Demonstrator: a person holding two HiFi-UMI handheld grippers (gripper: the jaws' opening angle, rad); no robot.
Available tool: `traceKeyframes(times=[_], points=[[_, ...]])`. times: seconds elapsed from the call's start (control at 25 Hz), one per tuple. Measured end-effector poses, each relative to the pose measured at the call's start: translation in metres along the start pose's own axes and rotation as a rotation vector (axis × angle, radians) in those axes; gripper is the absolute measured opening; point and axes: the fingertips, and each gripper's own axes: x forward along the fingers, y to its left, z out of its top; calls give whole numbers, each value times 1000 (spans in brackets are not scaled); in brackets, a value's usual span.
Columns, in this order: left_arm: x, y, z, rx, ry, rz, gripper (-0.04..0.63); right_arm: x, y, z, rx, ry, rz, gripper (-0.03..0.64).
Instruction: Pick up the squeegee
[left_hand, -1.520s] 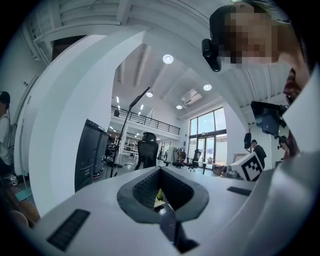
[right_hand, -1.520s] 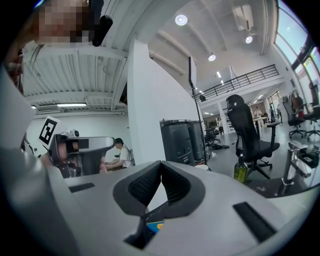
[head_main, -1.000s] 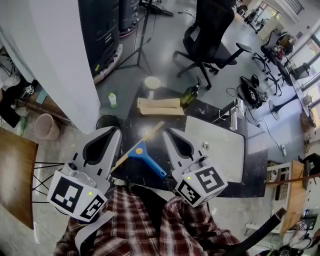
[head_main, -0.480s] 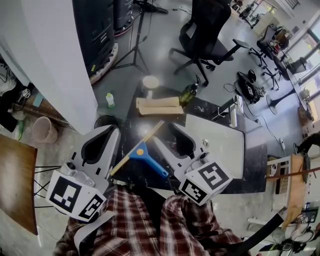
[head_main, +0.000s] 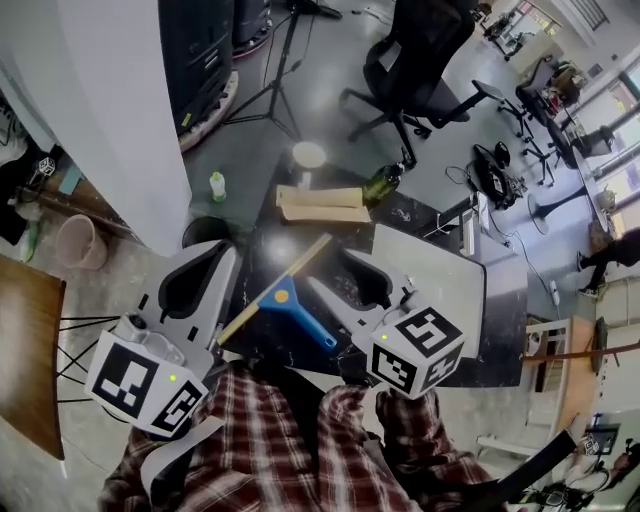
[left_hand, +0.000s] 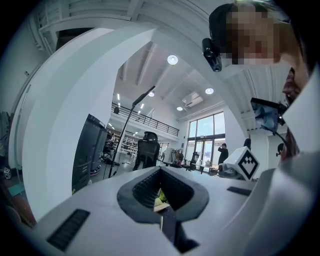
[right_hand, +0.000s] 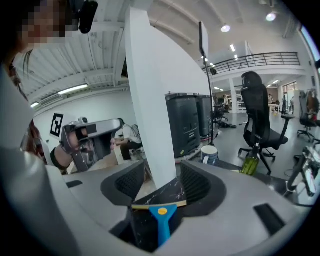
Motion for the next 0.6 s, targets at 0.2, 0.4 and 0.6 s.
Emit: traceKeyframes(times=[0.2,0.4,0.6], points=[[-4,14,-11,-28,4,28,10,21,0,-54,-30,245,50,216],[-8,27,-27,-63,20,57,11,36,-9,-111,-30,441,39,216],[-9,38,-42,-98,42,80,10,46,-14,-151,1,545,34,216]])
